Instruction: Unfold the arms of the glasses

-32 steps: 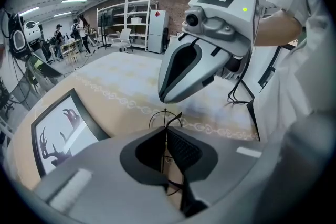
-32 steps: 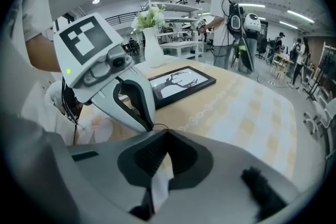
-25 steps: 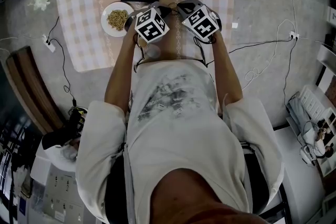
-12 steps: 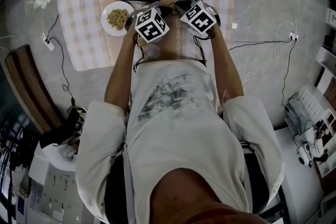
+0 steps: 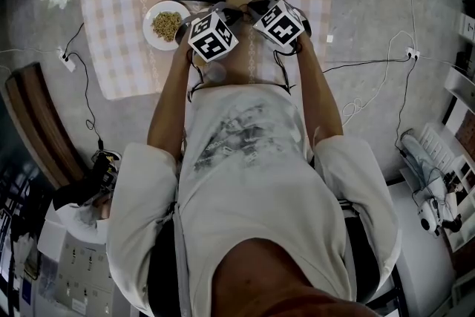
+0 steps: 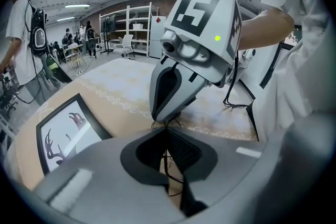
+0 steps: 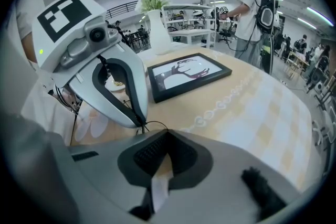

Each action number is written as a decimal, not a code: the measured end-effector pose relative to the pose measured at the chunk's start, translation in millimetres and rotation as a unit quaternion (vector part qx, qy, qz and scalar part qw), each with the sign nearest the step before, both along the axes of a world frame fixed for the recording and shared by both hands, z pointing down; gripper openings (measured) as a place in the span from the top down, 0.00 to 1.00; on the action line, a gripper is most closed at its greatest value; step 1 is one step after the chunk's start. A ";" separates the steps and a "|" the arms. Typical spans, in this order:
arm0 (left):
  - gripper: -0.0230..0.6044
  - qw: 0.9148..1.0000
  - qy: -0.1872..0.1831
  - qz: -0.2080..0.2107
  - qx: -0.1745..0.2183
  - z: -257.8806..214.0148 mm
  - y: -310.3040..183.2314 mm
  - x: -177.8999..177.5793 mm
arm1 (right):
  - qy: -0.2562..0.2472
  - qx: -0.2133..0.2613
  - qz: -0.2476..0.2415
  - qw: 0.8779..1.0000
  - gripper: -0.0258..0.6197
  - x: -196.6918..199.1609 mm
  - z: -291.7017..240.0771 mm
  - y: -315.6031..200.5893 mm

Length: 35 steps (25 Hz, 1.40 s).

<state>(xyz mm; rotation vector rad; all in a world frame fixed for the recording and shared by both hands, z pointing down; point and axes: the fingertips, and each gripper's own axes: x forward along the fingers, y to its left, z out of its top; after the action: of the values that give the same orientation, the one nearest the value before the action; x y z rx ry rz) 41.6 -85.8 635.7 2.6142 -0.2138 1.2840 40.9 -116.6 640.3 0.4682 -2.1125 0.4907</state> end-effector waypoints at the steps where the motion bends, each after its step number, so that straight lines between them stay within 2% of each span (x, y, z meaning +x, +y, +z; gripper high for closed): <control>1: 0.94 1.000 0.002 -0.001 0.001 -1.5 0.6 -0.2 | 0.002 0.001 0.000 1.000 0.93 0.2 0.1 -0.1; 35: 0.94 0.998 0.040 -0.031 0.028 -38.8 16.2 -17.8 | 0.020 0.019 -0.009 1.000 0.94 -1.8 0.2 -0.8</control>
<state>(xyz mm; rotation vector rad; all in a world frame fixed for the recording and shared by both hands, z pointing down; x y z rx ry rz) 23.9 -69.6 596.9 2.6765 -0.3200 1.1662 39.0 -117.4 640.5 0.4770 -2.0887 0.4272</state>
